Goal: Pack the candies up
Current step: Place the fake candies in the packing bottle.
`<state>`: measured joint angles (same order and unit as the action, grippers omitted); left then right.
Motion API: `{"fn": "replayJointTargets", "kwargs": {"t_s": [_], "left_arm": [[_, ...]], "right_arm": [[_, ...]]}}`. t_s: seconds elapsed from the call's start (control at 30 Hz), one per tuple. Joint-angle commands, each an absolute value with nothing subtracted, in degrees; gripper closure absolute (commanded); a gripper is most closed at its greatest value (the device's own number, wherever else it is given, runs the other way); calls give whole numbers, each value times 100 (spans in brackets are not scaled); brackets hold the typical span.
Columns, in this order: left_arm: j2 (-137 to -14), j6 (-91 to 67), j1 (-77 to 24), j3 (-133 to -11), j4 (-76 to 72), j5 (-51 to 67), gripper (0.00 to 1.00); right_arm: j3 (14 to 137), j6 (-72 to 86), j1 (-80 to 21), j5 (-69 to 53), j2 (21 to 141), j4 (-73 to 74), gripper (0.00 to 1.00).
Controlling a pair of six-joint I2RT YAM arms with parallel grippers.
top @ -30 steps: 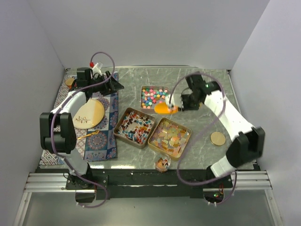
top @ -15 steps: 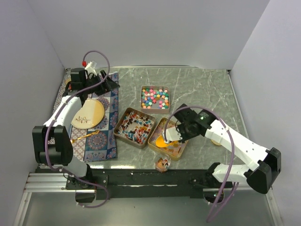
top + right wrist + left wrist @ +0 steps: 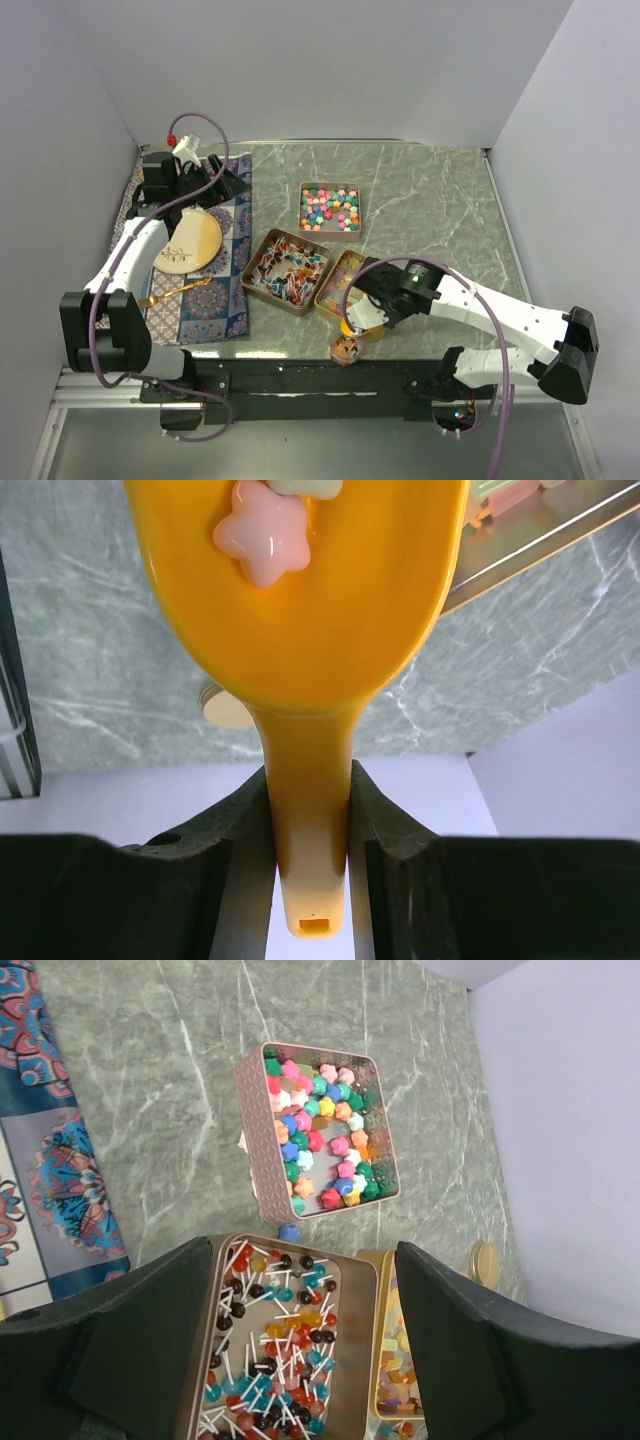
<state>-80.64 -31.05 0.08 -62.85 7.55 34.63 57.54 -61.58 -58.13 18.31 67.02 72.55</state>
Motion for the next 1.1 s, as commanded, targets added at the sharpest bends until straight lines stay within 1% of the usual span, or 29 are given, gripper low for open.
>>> {"fn": "replayJointTargets", "kwargs": {"t_s": [0.0, 0.13, 0.2, 0.43, 0.8, 1.07], "left_arm": [[-7752, -3208, 176, -6117, 431, 3437, 20], [-7594, -3322, 281, -6003, 343, 3454, 20], [-7567, -3349, 334, -5968, 334, 3480, 20], [-7445, -3471, 369, -5784, 150, 3516, 20], [-7251, -3744, 369, -5458, -105, 3586, 19], [-7242, -3928, 369, -5423, -193, 3718, 19]], "right_arm": [[5766, -5810, -6082, 2408, 6759, 7672, 100], [5652, -5810, -6389, 2671, 6767, 7778, 100], [5677, -5608, -6460, 2777, 6968, 7909, 100], [6178, -5028, -6811, 2943, 7497, 8262, 100], [6108, -5080, -7172, 3471, 7400, 8279, 100], [6196, -5150, -7216, 3665, 7383, 8279, 100]]}}
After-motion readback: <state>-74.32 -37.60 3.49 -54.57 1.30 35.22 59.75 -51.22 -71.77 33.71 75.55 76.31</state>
